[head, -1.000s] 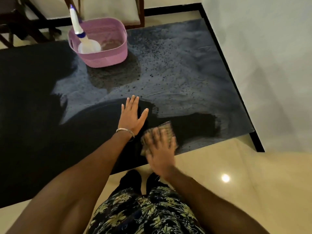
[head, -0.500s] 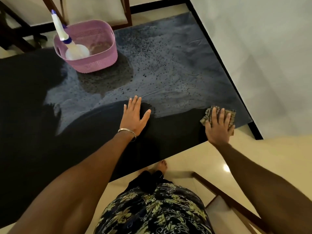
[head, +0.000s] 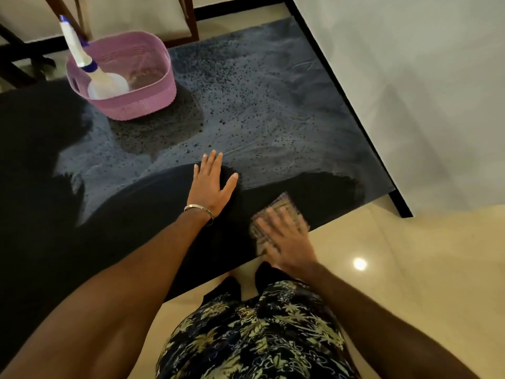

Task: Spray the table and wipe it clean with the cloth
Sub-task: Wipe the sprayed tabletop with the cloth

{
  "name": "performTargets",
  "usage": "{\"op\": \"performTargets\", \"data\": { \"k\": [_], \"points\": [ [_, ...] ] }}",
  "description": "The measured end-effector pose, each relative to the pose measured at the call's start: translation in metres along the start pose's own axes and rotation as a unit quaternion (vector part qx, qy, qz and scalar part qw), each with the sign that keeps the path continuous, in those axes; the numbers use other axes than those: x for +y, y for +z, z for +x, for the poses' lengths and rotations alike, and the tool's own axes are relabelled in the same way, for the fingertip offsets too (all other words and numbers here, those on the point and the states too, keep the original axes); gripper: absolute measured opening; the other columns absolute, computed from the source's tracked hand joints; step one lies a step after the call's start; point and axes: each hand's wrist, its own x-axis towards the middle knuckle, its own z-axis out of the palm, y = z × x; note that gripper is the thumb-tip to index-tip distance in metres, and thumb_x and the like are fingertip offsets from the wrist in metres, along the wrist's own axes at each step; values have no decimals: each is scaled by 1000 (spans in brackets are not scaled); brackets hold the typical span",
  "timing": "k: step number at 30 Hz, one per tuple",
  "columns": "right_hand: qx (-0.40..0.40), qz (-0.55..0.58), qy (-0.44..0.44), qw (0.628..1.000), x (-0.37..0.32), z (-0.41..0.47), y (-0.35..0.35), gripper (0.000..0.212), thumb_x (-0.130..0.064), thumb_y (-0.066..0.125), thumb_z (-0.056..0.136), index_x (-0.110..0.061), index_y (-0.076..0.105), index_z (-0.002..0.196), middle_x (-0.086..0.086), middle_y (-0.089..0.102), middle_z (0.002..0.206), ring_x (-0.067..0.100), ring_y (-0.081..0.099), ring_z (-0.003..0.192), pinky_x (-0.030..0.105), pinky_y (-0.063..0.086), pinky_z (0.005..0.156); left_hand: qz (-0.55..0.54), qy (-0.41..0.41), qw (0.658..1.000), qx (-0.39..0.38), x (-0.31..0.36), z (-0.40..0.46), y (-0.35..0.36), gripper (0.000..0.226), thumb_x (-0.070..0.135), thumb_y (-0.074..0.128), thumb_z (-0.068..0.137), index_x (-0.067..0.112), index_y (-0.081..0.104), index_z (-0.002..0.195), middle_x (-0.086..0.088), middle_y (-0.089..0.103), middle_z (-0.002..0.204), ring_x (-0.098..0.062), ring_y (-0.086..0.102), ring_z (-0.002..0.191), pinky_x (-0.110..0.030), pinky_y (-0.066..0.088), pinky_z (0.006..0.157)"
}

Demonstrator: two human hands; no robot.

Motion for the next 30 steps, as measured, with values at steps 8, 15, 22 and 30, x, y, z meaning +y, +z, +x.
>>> {"op": "performTargets", "data": {
  "k": [8, 15, 22, 30],
  "points": [
    [37, 107, 359, 926, 172, 39, -68, 61, -49, 23, 105, -39, -2, 159, -2, -12, 168, 27, -17, 153, 65, -4, 118, -12, 11, 1000, -13, 50, 20, 28, 79, 66, 21, 90, 19, 14, 153, 1, 7, 162, -15, -4, 149, -39, -5, 120],
    [46, 10, 97, 994, 109, 18, -30, 71, -50, 37, 95, -38, 8, 159, 0, 6, 168, 32, 5, 154, 70, 9, 116, -15, 36, 998, -49, 131, 69, 78, 78, 64, 24, 91, 17, 13, 153, 0, 6, 162, -15, -5, 149, -40, -6, 120],
    [62, 14, 66, 996, 208, 18, -49, 63, -48, 35, 99, -42, 14, 158, -4, 11, 168, 28, 6, 154, 65, 10, 118, -11, 58, 997, -50, 192, 119, 109, 83, 70, 21, 88, 20, 12, 153, 3, 6, 162, -13, -5, 148, -33, -10, 117],
    [58, 70, 236, 968, 264, 55, -77, 61, -53, 24, 100, -42, 9, 158, -4, 6, 168, 29, 1, 155, 62, 7, 119, 24, 38, 997, -57, 203, 126, 122, 83, 70, 18, 87, 20, 12, 153, 2, 6, 162, -14, -5, 149, -36, -7, 119]
  ]
}}
